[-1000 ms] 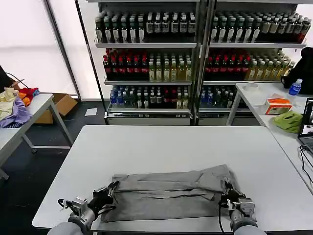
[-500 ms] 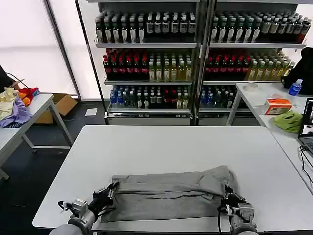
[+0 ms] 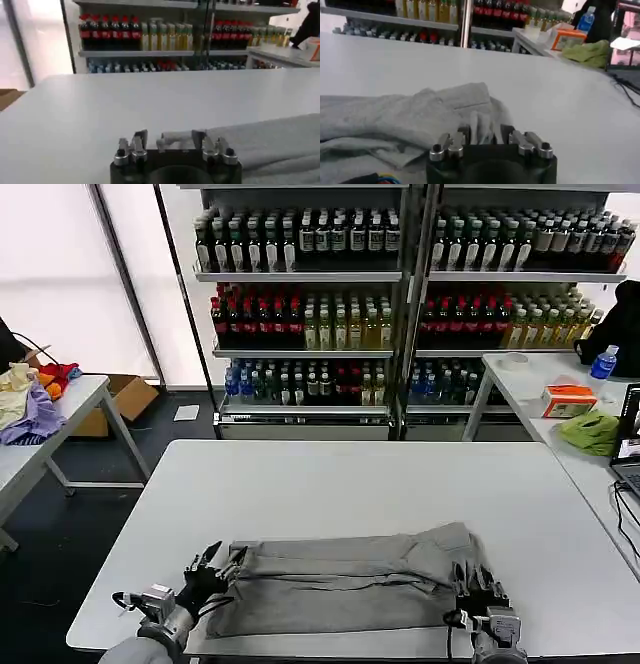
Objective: Fold and organize the clothes.
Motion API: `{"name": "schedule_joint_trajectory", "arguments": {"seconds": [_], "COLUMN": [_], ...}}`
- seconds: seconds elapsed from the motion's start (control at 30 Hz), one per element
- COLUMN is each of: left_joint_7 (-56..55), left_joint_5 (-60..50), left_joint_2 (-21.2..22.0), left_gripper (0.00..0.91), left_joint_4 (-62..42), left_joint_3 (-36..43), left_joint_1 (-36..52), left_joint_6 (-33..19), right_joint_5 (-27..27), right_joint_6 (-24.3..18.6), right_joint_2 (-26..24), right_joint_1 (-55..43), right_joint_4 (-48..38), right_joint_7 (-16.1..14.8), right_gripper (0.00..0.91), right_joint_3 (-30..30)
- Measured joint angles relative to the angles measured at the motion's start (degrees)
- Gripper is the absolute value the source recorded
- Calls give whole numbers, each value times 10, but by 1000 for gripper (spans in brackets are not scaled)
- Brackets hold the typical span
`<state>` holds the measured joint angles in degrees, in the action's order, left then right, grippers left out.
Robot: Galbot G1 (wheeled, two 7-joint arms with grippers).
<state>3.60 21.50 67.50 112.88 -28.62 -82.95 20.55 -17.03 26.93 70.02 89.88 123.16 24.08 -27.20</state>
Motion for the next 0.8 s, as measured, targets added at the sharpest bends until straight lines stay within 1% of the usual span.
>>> {"name": "schedule_joint_trajectory", "arguments": {"seconds": [0.2, 0.4, 0.63, 0.8], "left_joint_7": [-19, -30, -37, -37], "left_joint_5": [3, 2, -2, -5], "left_joint_2": [19, 50, 85, 102], "left_gripper": [907, 907, 907, 907], "left_joint_4": [21, 27, 20, 15], "left_joint_3": [-10, -11, -9, -11], "left_joint_1": [-14, -26, -34, -40], "left_joint_6": [12, 19, 23, 23], "right_joint_5": [-5, -17, -29, -31], "right_joint_6": [-11, -15, -17, -19], "right_joint_2": [-5, -14, -17, -18], "right_joint_1": [-6, -22, -33, -35], "right_joint_4": [35, 62, 70, 74], "right_joint_7": [6, 12, 16, 17], "right_gripper": [907, 907, 907, 907], "right_joint_3": [-22, -45, -50, -49]}}
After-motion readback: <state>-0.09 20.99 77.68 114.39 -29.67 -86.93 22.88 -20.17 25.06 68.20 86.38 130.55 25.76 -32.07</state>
